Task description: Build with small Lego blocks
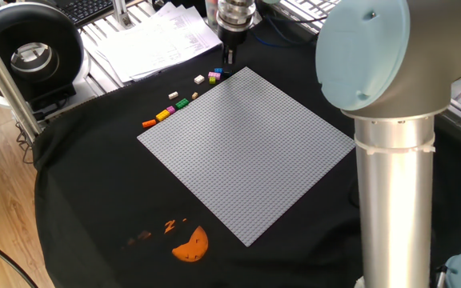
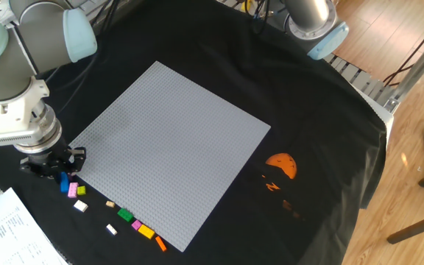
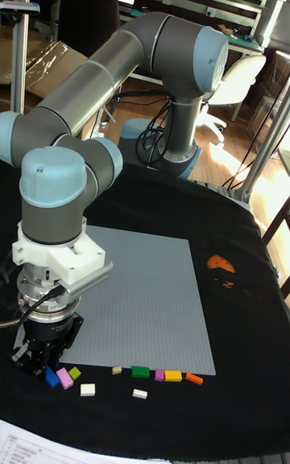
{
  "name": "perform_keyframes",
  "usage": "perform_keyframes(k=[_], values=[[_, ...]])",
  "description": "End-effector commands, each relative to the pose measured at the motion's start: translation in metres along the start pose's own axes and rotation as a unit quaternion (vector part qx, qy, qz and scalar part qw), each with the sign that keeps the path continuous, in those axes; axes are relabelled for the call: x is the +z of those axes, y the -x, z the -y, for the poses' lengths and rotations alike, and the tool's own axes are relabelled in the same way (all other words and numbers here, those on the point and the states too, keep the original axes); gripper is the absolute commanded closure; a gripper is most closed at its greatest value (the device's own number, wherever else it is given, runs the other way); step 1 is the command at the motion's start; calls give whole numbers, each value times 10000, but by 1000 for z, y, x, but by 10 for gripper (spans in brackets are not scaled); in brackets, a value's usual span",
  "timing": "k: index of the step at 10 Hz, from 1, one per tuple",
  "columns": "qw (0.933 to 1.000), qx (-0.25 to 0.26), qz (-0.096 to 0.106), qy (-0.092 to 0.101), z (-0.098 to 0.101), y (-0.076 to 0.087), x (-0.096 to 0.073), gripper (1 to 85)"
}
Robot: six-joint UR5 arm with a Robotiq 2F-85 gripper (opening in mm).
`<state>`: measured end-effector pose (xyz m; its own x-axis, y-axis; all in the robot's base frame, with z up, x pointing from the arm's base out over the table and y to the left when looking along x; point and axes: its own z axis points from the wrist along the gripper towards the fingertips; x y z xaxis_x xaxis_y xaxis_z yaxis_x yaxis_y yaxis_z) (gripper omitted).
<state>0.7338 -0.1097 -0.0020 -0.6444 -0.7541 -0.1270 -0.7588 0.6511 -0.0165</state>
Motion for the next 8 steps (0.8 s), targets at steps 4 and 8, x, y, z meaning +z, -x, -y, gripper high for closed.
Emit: perform_keyframes(k=[4, 8], values=[[9998, 113, -152, 97, -2, -9, -18, 703], [9993, 319, -110, 173, -9, -14, -31, 713]])
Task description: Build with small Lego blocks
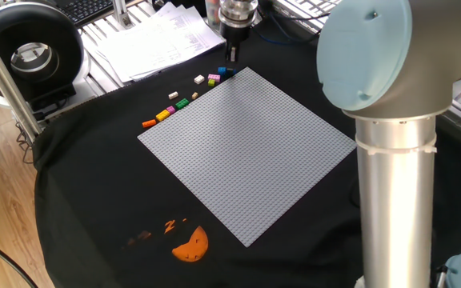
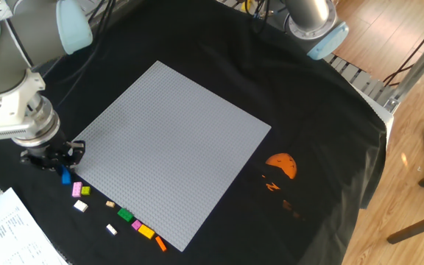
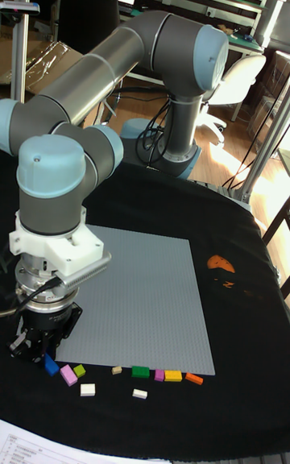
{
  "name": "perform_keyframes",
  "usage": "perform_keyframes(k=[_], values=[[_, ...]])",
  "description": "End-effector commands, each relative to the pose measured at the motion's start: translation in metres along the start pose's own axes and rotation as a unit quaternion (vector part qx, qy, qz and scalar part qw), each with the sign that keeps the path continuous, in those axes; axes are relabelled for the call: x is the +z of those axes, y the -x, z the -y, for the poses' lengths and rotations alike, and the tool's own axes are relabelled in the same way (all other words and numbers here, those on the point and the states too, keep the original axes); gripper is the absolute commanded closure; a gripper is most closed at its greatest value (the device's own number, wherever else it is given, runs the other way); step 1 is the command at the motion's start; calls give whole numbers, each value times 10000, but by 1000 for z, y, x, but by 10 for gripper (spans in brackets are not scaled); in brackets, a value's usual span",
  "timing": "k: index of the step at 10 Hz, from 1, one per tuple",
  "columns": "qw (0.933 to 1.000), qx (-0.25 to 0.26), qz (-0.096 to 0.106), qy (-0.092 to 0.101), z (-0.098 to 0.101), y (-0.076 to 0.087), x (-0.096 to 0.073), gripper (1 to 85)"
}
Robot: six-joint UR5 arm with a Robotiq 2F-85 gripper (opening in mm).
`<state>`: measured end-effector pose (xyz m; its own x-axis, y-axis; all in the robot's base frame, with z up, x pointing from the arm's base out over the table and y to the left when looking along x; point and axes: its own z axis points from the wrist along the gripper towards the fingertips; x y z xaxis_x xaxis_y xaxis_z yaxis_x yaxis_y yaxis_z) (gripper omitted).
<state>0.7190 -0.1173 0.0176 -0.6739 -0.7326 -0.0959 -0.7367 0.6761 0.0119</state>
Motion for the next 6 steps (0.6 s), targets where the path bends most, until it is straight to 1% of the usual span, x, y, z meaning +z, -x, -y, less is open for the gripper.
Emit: perform_keyframes(k=[1, 3, 4, 5, 6], values=[[9997, 252, 59, 54, -4, -4, -12, 713], [9975, 704, 94, 25, -10, -11, -15, 713], [9948, 1011, 133, 35, -16, -14, -19, 713], [9919, 1259, 147, -53, -17, -16, -23, 713], [9872, 1581, 161, -124, -18, -16, -27, 713]])
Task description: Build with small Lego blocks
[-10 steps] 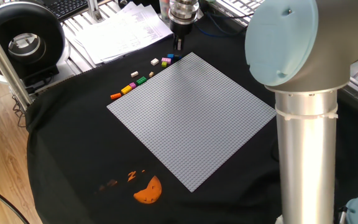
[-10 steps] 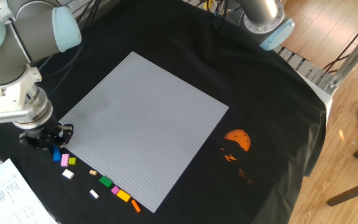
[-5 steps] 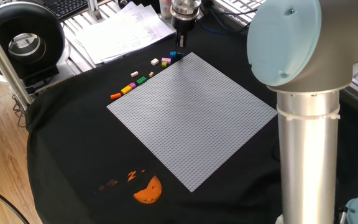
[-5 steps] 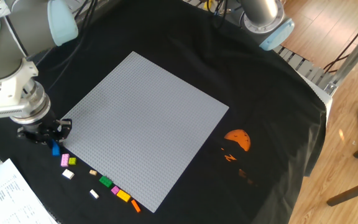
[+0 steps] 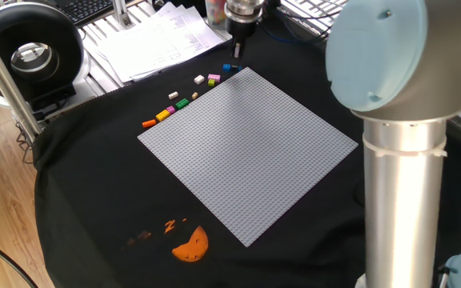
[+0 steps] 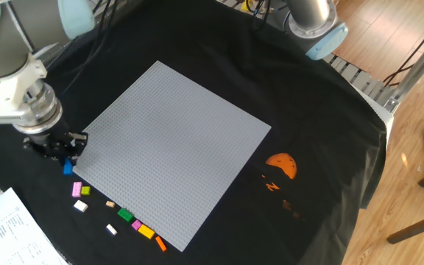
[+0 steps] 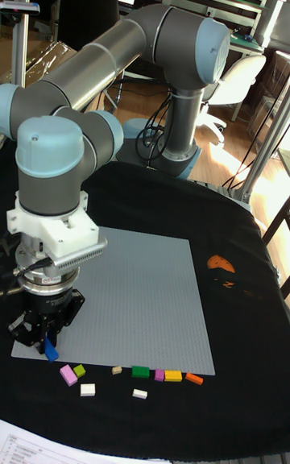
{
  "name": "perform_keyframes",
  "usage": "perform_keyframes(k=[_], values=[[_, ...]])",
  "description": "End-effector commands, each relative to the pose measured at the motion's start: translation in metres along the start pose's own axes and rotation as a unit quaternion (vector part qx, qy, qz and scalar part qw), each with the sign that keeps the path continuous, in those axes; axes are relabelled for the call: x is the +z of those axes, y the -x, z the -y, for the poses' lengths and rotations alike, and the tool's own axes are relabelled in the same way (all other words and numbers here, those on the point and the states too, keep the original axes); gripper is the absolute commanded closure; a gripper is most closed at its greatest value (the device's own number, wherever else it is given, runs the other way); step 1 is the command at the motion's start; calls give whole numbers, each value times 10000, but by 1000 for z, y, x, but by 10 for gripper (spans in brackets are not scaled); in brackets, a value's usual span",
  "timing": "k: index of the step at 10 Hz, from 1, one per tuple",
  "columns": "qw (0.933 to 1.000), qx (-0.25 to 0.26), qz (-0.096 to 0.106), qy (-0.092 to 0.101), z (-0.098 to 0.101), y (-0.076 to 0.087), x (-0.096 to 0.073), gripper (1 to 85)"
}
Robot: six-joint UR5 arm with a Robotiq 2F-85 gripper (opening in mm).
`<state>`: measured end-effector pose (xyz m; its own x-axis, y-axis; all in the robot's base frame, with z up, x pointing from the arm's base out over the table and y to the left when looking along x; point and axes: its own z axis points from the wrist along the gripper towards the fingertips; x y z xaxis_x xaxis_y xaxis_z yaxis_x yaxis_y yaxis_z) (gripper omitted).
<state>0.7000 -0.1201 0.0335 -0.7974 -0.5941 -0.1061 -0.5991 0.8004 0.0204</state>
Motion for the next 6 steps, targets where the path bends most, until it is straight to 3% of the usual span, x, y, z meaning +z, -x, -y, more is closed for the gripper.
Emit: perform_keyframes(k=[1, 3, 6], values=[[9958, 907, 70, -117, -5, -7, -12, 717], [9908, 1326, -27, -257, -2, -20, -7, 723], [9809, 1939, -73, -167, -15, -35, 10, 770]])
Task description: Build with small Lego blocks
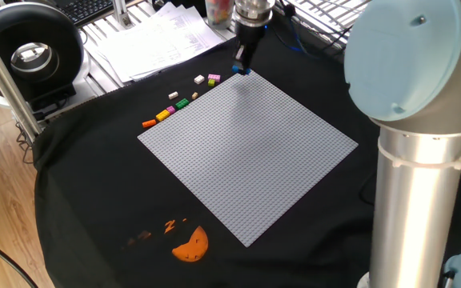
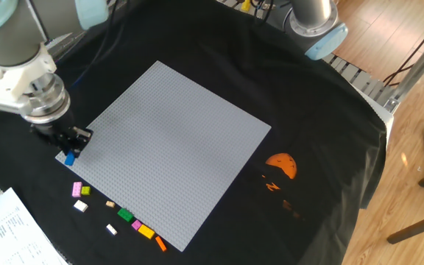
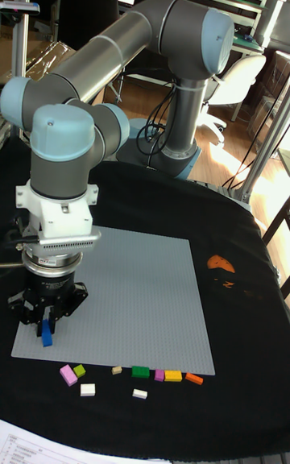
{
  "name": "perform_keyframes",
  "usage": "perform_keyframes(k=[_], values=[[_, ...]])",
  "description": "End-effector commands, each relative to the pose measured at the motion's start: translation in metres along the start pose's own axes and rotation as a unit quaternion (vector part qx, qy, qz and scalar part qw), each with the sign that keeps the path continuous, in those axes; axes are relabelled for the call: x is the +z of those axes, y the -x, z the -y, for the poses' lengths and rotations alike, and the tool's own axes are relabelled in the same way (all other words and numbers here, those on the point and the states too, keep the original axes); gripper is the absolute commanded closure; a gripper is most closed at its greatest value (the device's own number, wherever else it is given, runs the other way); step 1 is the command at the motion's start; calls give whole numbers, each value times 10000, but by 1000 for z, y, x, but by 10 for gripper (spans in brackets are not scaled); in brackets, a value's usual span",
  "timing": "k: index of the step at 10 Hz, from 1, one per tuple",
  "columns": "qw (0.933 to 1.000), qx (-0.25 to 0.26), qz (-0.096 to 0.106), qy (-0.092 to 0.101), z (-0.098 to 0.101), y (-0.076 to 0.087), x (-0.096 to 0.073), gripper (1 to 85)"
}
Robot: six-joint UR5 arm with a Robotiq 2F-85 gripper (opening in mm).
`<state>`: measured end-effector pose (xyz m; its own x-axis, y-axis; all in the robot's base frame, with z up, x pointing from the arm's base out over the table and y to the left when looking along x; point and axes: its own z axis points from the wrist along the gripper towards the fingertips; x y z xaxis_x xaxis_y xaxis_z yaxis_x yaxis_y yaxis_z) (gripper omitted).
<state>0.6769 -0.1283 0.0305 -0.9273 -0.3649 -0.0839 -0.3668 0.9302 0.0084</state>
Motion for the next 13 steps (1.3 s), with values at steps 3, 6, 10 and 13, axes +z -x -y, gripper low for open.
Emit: perform_keyframes(k=[3, 6, 10, 13], values=[[9958, 912, 93, 23, -5, -13, 25, 777], [9930, 1178, 113, 4, -4, -12, 28, 770], [9878, 1540, 129, 170, -13, -6, 25, 747], [9880, 1532, 133, 153, -12, -5, 23, 607]])
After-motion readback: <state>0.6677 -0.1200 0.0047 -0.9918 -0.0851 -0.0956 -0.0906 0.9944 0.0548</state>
